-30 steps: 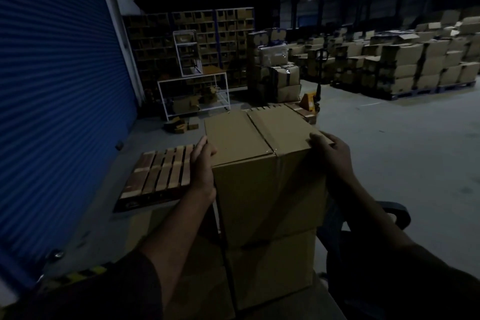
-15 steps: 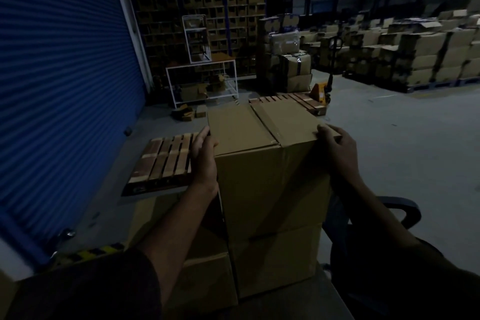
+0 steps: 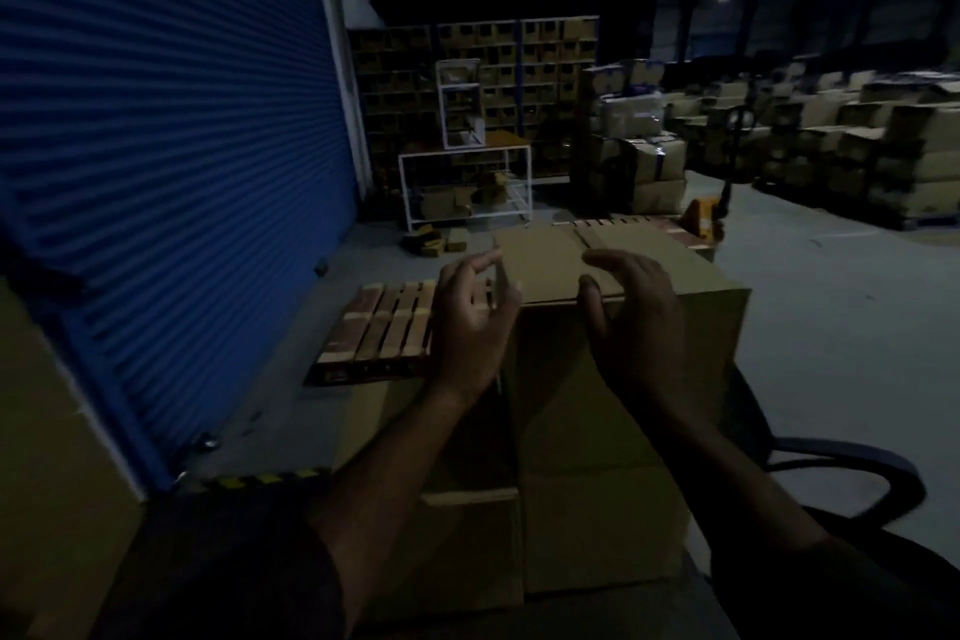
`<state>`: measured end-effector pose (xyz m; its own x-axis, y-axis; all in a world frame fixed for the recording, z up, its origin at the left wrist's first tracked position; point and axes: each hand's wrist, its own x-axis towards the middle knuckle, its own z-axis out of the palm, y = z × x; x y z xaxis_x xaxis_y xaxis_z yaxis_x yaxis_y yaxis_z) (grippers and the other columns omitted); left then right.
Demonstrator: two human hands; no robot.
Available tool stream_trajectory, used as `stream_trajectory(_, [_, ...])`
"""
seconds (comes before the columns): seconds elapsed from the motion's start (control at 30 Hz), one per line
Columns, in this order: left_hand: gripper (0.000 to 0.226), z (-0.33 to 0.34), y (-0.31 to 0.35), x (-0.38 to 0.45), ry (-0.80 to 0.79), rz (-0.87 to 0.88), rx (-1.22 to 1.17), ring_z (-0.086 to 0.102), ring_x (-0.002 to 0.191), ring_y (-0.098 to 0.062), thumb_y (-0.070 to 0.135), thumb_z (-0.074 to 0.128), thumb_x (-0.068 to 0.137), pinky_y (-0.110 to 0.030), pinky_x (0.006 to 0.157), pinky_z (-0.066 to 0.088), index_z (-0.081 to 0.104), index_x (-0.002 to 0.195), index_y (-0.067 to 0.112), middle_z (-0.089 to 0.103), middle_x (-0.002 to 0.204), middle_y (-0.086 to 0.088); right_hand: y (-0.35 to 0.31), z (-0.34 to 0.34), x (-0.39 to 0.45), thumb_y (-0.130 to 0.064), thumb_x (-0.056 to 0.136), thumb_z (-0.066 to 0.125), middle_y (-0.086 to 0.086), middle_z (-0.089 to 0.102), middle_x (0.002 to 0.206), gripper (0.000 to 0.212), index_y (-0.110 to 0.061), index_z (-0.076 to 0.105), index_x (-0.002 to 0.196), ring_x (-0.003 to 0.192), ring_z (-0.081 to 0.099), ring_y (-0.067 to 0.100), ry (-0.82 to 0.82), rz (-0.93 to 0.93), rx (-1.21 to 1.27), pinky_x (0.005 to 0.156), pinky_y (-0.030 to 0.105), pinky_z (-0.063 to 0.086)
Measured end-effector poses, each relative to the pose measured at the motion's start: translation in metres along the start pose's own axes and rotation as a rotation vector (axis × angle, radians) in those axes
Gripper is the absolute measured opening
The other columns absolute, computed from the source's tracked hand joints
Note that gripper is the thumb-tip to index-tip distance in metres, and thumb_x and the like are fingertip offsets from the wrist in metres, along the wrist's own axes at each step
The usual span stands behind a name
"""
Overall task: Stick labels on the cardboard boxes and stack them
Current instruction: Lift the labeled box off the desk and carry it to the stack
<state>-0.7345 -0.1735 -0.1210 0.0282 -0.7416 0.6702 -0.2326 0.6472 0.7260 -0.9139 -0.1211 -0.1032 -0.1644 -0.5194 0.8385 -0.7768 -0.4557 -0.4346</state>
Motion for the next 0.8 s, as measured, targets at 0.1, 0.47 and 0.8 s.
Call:
stream_trajectory(0.1, [0.044,-0.043,0.006,-0.025,0.039,-0.03,-0.004,0.055,0.133,-0.007,0.045,0.064,0.096,-0.041,0.111,0.051,0.061,0.137,0.027,0.056,0.141,0.009,-0.049,0.029,-0.015,-0.019,0.096,0.065,-0.002,0.067,0.119,0.024,-0.017,0.067,0.119,0.114,0.059,0.014,-0.106,-0.047,0.132,0.094,0.035,0.05])
stream_trajectory(0.47, [0.039,-0.291,0.01,-0.102,0.377,-0.114,0.387,0.055,0.121,0.005,0.044,0.067,0.098,-0.006,0.096,0.04,0.063,0.131,0.025,0.058,0.13,0.01,-0.252,0.179,-0.085,-0.045,0.096,0.056,-0.007,0.068,0.12,0.038,-0.024,0.064,0.126,0.104,0.065,0.006,-0.483,-0.018,0.605,0.084,0.041,0.059])
stream_trajectory(0.8, [0.043,-0.534,-0.024,-0.135,0.569,-0.225,0.393,0.049,0.125,0.013,0.043,0.072,0.096,-0.017,0.1,0.041,0.056,0.135,0.034,0.057,0.137,0.018,-0.449,0.297,-0.123,-0.039,0.096,0.063,-0.008,0.067,0.124,0.035,-0.023,0.064,0.126,0.112,0.064,0.009,-0.597,-0.02,0.699,0.092,0.045,0.057])
